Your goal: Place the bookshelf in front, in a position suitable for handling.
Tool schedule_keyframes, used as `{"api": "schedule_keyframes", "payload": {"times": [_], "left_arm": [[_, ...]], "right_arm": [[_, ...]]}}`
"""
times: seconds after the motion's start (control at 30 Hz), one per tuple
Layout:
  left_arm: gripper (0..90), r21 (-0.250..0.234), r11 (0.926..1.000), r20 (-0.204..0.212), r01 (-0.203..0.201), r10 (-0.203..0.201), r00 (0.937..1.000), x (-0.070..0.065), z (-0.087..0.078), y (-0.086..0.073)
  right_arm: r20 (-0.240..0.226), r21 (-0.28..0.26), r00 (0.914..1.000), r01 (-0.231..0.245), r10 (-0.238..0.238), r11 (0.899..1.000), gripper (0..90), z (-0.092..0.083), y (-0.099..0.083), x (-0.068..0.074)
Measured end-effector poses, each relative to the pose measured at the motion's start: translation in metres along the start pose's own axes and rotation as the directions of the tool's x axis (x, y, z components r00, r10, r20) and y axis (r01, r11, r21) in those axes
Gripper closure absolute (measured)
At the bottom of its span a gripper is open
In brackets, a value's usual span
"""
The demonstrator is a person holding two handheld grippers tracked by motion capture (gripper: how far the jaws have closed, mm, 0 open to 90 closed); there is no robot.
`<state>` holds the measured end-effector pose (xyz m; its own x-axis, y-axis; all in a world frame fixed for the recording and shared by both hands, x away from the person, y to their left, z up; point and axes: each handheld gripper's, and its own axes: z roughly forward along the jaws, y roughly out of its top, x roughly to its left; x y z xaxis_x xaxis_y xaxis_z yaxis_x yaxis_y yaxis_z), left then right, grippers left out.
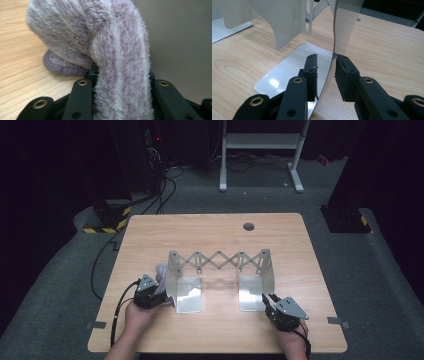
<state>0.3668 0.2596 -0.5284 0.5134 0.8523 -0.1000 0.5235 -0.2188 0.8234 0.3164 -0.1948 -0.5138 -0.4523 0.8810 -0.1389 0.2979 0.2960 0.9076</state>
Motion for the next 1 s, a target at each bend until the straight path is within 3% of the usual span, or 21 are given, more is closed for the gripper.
{"api": "schedule_keyframes", "payload": {"times": [0.1, 0.17, 0.23, 0.3, 0.37, 0.5, 0.53, 0.57, 0.77, 0.93, 1.0], "left_arm": [[65.1, -0.025, 0.9997, -0.013, 0.006, -0.006, 0.9999, 0.002, -0.009, 0.0], [65.1, -0.069, 0.9974, -0.019, 0.02, -0.021, 0.9996, 0.002, -0.019, 0.001], [65.1, -0.119, 0.9924, -0.024, 0.034, -0.037, 0.999, 0.003, -0.029, 0.004], [65.1, -0.18, 0.982, -0.018, 0.057, -0.061, 0.998, 0.003, -0.04, 0.007], [65.1, -0.215, 0.9752, -0.023, 0.052, -0.058, 0.9981, 0.0, -0.047, 0.01], [65.1, -0.304, 0.952, -0.028, 0.035, -0.045, 0.9986, -0.006, -0.068, 0.019], [65.1, -0.337, 0.9411, -0.031, 0.025, -0.037, 0.9988, -0.009, -0.076, 0.023], [65.1, -0.352, 0.9357, -0.03, 0.019, -0.032, 0.999, -0.011, -0.08, 0.025], [65.1, -0.461, 0.887, -0.013, -0.021, 0.017, 0.9998, -0.033, -0.114, 0.043], [65.1, -0.506, 0.8602, 0.018, -0.066, 0.087, 0.9961, -0.062, -0.131, 0.055], [65.1, -0.51, 0.8569, 0.051, -0.078, 0.121, 0.9913, -0.077, -0.132, 0.058]], "right_arm": [[-0.001, -0.004, 1.0, 0.004, -0.004, 1.0, 71.3, -0.001, 0.0, 0.0], [0.0, -0.004, 1.0, 0.003, -0.003, 1.0, 71.3, -0.001, 0.0, 0.0], [0.001, -0.001, 1.0, 0.004, -0.003, 1.0, 71.0, 0.0, -0.001, 0.0], [0.0, 0.003, 1.0, 0.004, -0.004, 1.0, 71.0, 0.001, -0.001, 0.0], [0.001, 0.007, 1.0, 0.004, -0.004, 1.0, 70.4, 0.002, -0.001, 0.001], [0.002, 0.007, 1.0, 0.004, -0.004, 1.0, 70.4, 0.001, -0.001, 0.001], [0.002, 0.007, 1.0, 0.004, -0.004, 1.0, 70.3, 0.001, -0.001, 0.001], [0.002, 0.007, 1.0, 0.004, -0.004, 1.0, 70.4, 0.001, -0.001, 0.001], [0.001, 0.01, 1.0, 0.007, -0.007, 1.0, 70.2, 0.002, -0.002, 0.001], [0.002, 0.009, 0.9999, 0.01, -0.01, 1.0, 70.3, 0.002, -0.002, 0.001], [0.003, 0.009, 0.9999, 0.011, -0.011, 1.0, 70.2, 0.002, -0.002, 0.001]]}}
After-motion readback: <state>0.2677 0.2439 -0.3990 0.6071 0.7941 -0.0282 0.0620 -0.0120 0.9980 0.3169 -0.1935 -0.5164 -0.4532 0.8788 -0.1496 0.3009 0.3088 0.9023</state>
